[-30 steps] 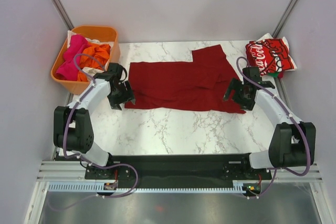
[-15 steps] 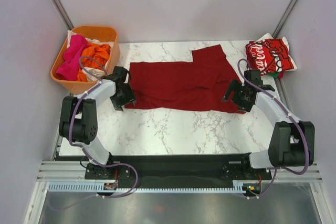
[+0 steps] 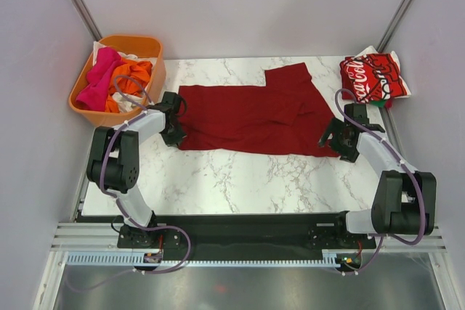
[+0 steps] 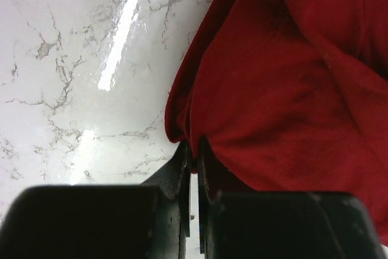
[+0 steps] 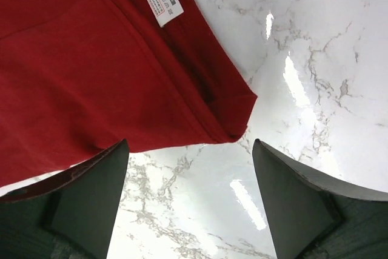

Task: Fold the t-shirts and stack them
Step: Fold the tshirt

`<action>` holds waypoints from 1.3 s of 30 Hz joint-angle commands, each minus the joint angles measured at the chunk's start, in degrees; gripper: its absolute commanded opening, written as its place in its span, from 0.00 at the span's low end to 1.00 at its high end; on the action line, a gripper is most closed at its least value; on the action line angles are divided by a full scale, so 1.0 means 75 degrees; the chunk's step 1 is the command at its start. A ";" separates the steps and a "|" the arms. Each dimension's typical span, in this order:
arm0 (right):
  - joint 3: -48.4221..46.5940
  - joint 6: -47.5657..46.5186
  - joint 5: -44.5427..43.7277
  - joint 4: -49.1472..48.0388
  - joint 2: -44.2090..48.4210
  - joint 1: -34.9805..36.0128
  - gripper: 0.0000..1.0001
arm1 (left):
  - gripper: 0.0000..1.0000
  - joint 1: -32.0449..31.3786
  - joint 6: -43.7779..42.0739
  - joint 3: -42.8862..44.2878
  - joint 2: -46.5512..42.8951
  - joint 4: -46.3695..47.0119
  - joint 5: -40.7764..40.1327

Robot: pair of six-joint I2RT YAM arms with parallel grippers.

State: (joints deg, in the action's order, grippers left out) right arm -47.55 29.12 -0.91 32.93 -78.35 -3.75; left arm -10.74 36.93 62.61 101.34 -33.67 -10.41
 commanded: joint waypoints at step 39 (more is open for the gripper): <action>0.0678 0.0078 -0.0092 -0.0043 0.0905 -0.1094 0.21 | 0.16 -0.0393 0.0747 -0.2512 -0.5120 -0.1919 0.1738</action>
State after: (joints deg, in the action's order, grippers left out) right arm -44.56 29.32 -3.33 30.61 -74.96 -11.42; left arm -12.29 39.51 44.36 66.70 -43.29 -1.02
